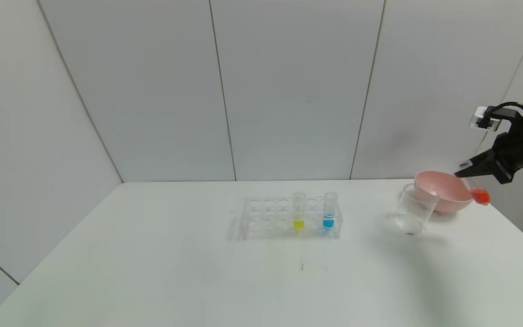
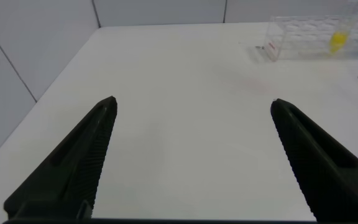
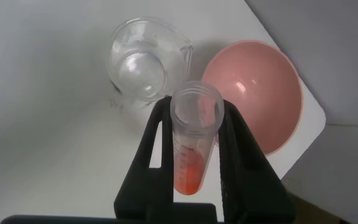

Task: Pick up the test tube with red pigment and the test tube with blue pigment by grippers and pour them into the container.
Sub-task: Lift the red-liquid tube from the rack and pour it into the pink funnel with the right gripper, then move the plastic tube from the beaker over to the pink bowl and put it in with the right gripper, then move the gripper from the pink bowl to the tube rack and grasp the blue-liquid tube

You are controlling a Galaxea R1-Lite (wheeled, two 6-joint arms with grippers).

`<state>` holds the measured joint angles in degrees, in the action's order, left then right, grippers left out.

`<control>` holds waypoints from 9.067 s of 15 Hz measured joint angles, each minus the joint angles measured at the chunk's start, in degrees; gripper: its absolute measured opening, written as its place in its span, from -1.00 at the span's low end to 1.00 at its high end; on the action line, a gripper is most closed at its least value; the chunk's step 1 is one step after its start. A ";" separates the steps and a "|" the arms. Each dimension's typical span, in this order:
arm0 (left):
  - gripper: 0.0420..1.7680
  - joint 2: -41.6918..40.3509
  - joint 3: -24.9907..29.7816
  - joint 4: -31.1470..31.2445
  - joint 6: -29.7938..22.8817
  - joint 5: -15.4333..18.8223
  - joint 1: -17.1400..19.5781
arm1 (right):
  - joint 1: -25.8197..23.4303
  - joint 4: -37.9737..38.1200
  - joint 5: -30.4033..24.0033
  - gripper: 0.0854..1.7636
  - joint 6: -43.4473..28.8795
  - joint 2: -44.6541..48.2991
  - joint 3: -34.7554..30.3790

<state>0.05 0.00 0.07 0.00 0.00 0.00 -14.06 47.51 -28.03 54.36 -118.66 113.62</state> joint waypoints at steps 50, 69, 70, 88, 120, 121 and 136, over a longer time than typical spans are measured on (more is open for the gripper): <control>1.00 -0.02 0.00 -0.02 0.00 0.00 0.00 | 18.98 1.93 50.21 -0.52 15.79 -6.23 0.99; 1.00 0.00 0.00 0.00 0.00 0.00 0.00 | 22.70 0.34 60.59 -0.52 21.57 -5.60 0.96; 1.00 0.00 0.00 0.00 0.00 0.00 0.00 | 22.67 0.17 60.16 -0.52 21.48 -5.60 0.96; 1.00 -0.02 0.00 0.00 0.00 0.00 0.00 | 10.59 -17.85 -3.32 -0.52 -19.11 4.94 -6.49; 1.00 0.00 0.00 0.02 0.00 0.00 0.00 | -5.78 -82.87 -1.37 -0.52 -48.04 -4.63 -32.59; 1.00 -0.02 0.00 0.02 0.00 0.00 0.00 | -5.78 -82.84 -1.17 -0.52 -48.07 -5.75 -31.67; 1.00 0.00 0.00 0.00 0.00 0.00 0.00 | -3.85 -84.07 -1.32 0.62 -48.04 -3.85 -38.10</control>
<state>0.05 0.00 0.07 0.00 0.00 0.00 -17.91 -36.56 -29.34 6.31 -122.52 75.52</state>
